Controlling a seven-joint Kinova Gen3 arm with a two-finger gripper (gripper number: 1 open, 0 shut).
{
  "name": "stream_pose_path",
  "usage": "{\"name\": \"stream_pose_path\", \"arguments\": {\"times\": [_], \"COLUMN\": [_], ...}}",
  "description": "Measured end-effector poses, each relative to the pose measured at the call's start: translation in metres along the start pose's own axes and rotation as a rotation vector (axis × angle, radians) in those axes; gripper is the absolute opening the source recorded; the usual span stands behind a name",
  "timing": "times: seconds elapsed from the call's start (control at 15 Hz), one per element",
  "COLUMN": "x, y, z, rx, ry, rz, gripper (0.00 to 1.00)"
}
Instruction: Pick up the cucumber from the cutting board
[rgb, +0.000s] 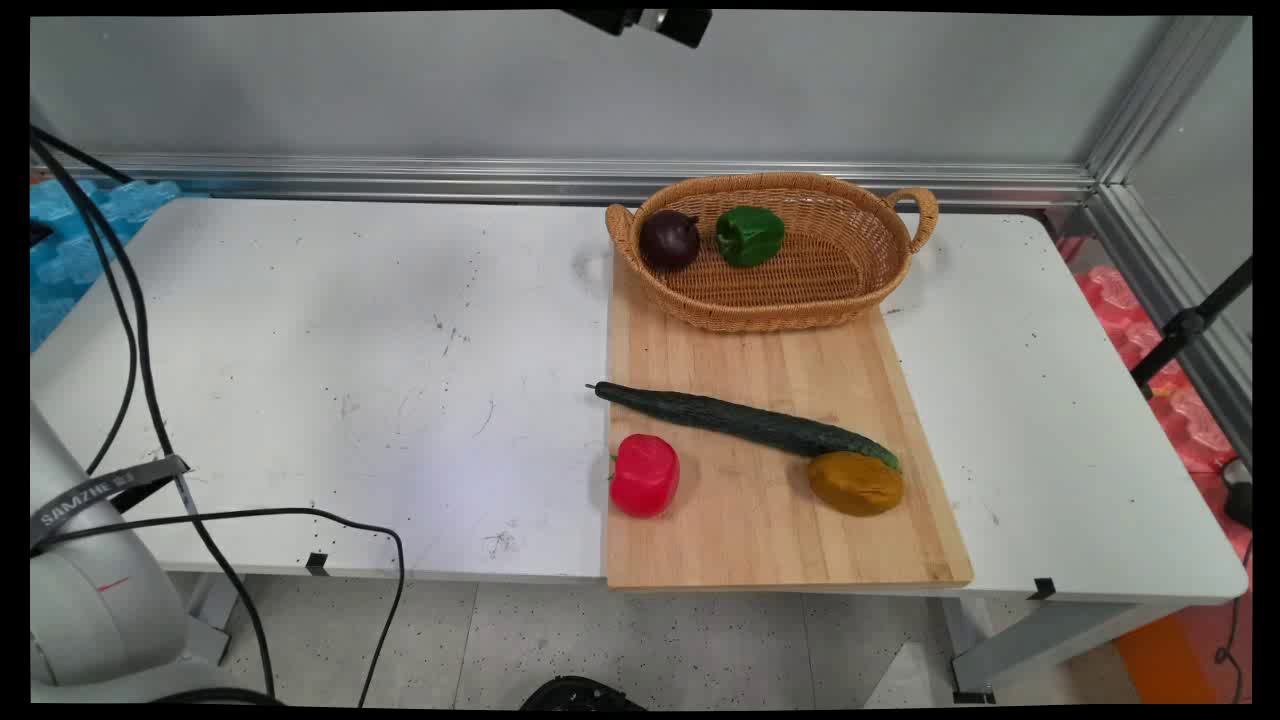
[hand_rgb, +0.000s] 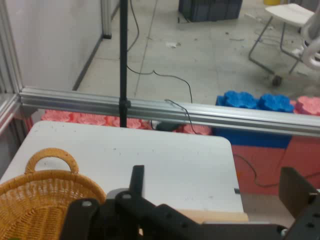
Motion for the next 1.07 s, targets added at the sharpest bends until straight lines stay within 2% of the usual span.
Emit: {"name": "stream_pose_path", "arguments": {"times": [0.27,0.53,1.07], "x": [-0.009,-0.028,-0.069], "y": [0.003,0.008,0.012], "z": [0.009,0.031,0.115], "rx": [-0.032,-0.076,-0.139], "ry": [-0.066,-0.199,-0.411], "rz": [0.039,0.084,0.167], "gripper": [1.00,1.00,1.00]}}
